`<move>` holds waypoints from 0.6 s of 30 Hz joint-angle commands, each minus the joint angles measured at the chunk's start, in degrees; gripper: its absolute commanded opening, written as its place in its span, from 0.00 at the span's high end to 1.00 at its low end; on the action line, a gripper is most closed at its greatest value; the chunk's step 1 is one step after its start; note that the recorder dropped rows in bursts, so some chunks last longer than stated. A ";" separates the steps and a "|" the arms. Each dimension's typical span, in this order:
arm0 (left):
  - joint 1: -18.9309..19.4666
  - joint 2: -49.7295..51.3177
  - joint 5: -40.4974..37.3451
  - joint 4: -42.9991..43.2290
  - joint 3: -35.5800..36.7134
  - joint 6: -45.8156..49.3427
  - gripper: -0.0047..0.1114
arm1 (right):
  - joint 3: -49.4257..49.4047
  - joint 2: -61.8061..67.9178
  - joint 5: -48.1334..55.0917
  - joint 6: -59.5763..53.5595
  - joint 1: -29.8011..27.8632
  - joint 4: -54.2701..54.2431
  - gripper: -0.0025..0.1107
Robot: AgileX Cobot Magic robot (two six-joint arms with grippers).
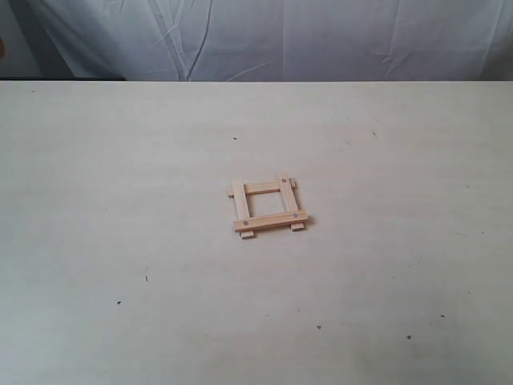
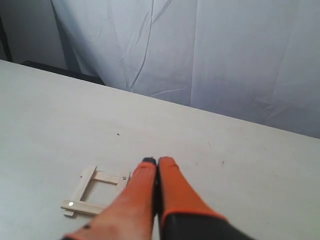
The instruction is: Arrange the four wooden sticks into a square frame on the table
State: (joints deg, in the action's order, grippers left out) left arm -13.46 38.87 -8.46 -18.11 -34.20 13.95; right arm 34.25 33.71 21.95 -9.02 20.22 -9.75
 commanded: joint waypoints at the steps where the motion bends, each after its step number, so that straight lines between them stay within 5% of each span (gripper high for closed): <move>1: -0.36 -0.32 0.74 0.03 0.14 -0.20 0.96 | -0.23 -0.64 0.13 -0.11 -1.41 -3.97 0.96; 12: -0.36 -0.32 0.74 0.03 0.14 -0.20 0.96 | -0.23 -12.35 2.51 -1.54 -14.90 -0.63 0.96; 18: -0.36 -0.32 0.74 0.03 0.14 -0.20 0.96 | -0.23 -22.33 16.79 -1.39 -20.05 0.42 0.96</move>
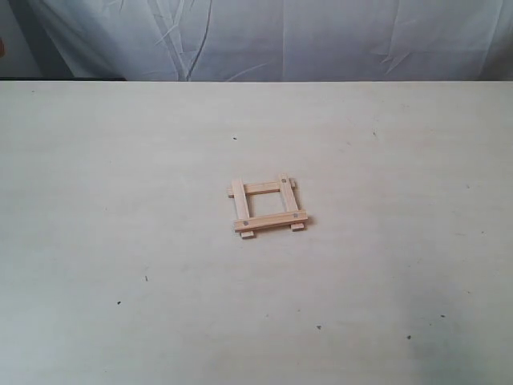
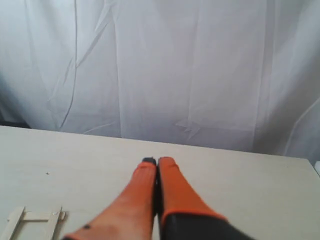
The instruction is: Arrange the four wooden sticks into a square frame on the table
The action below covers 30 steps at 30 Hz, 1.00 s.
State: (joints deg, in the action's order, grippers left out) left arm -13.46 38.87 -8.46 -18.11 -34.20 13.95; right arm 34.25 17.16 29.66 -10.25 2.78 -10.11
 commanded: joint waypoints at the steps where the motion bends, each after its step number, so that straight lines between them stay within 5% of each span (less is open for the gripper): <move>1: -0.36 -0.32 0.74 0.03 0.14 -0.20 0.96 | -0.23 -8.18 11.91 -0.16 -3.23 0.79 0.96; 9: -0.36 -0.32 0.74 0.03 0.14 -0.20 0.96 | -0.23 -16.65 18.14 -0.16 -3.44 0.20 0.96; 17: -0.36 -0.32 0.72 0.33 0.14 -0.20 0.96 | -9.71 -16.89 3.13 5.86 -3.44 2.59 0.96; 30: -0.36 -0.32 0.72 0.40 0.14 -0.20 0.96 | -25.60 -17.16 -4.80 7.93 -3.33 7.19 0.96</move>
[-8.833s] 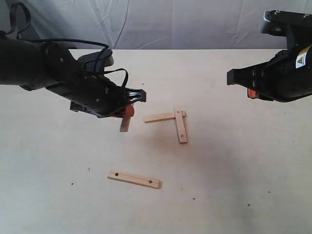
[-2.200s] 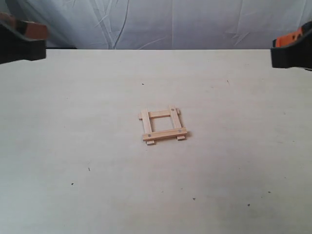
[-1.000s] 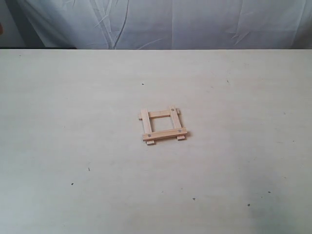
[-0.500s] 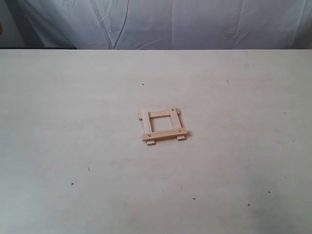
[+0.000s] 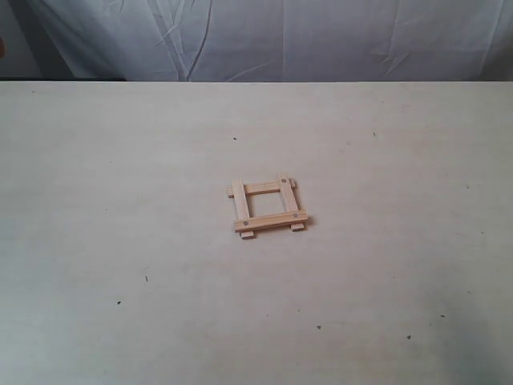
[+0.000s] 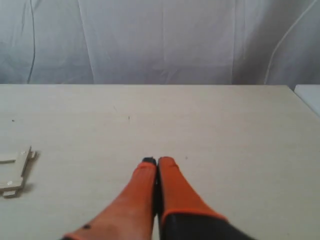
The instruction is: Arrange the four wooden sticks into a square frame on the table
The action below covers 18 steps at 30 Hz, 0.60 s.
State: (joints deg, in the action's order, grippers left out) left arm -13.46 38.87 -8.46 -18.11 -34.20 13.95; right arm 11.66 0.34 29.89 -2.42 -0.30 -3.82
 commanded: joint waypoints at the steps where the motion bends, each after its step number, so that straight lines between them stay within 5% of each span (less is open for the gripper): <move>1: -0.36 -0.32 0.72 0.40 0.14 -0.20 0.96 | -3.54 -0.34 -5.16 0.10 -0.25 1.03 0.96; 18: -0.36 -0.32 0.72 0.40 0.14 -0.20 0.96 | -11.66 -0.34 -9.19 0.10 -0.25 0.98 0.96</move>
